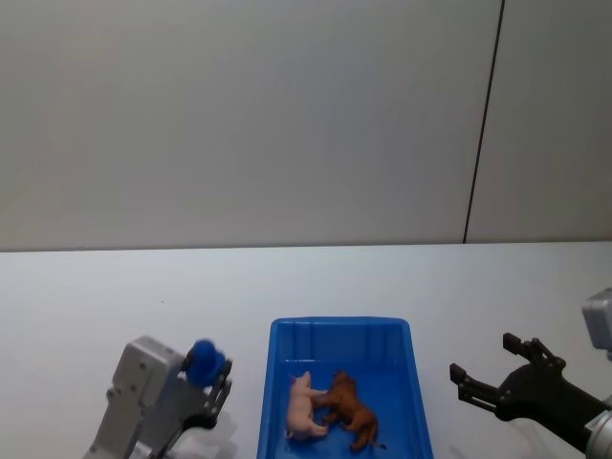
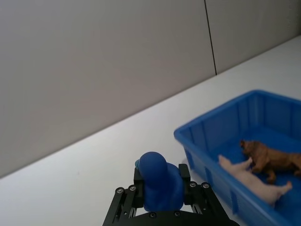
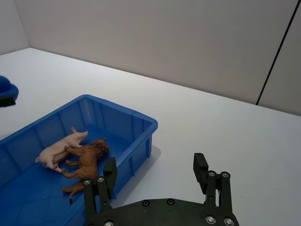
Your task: Pick up the two dolls from the table and place them into the box.
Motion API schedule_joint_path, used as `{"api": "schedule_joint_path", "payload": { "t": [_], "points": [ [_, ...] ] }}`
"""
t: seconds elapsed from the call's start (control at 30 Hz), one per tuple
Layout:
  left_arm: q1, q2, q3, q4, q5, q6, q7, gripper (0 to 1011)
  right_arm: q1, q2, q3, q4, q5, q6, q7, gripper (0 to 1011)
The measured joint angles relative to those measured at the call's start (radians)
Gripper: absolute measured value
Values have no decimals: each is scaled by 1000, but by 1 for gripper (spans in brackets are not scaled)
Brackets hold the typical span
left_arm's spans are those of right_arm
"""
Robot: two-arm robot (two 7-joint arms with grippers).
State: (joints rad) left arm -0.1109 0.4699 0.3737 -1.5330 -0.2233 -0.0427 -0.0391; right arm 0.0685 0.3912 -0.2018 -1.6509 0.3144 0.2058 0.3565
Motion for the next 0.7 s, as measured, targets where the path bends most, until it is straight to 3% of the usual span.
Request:
{"api": "schedule_joint_path", "payload": {
  "t": [0.23, 0.5, 0.7],
  "points": [
    [-29, -27, 4, -26, 37, -17, -17, 400, 0, 0, 0, 0, 0, 0, 0, 1001],
    [-74, -83, 28, -30, 72, -33, -69, 346, 0, 0, 0, 0, 0, 0, 0, 1001],
    [-102, -123, 45, -16, 91, -48, -108, 522, 0, 0, 0, 0, 0, 0, 0, 1001]
  ]
}}
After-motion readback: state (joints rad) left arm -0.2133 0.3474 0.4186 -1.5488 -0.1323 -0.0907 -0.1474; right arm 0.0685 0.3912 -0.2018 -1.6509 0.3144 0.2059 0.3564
